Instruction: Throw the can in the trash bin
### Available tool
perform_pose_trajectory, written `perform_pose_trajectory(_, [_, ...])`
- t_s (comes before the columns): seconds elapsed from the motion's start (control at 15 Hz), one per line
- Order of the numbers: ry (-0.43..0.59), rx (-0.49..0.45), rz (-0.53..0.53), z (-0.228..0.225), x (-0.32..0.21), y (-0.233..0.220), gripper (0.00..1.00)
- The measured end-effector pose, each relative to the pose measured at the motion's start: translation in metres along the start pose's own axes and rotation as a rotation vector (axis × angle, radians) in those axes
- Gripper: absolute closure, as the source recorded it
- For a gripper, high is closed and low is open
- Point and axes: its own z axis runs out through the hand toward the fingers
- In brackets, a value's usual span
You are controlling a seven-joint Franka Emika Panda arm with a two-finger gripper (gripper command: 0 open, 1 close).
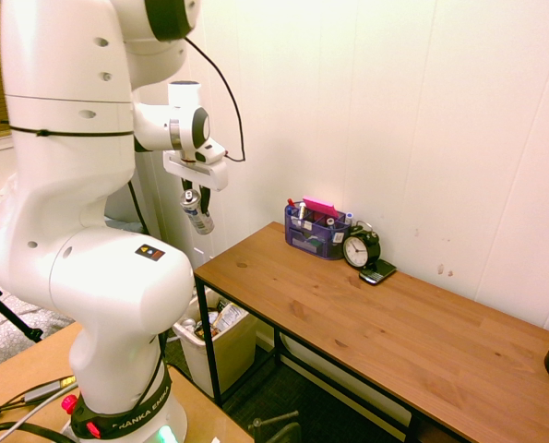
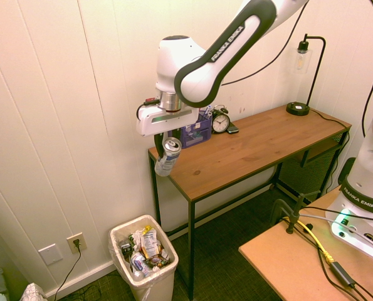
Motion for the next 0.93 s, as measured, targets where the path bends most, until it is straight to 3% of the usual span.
perform_pose_trajectory(0.07, [-0.022,-0.001,0.007,0.02,0.004,-0.015,0.0])
perform_pose_trajectory(0.33, [-0.07,0.0,0.019,0.079,0.025,-0.057,0.0])
perform_pose_trajectory(0.93, [-0.112,0.034,0.002,0.064,0.034,-0.065,0.0])
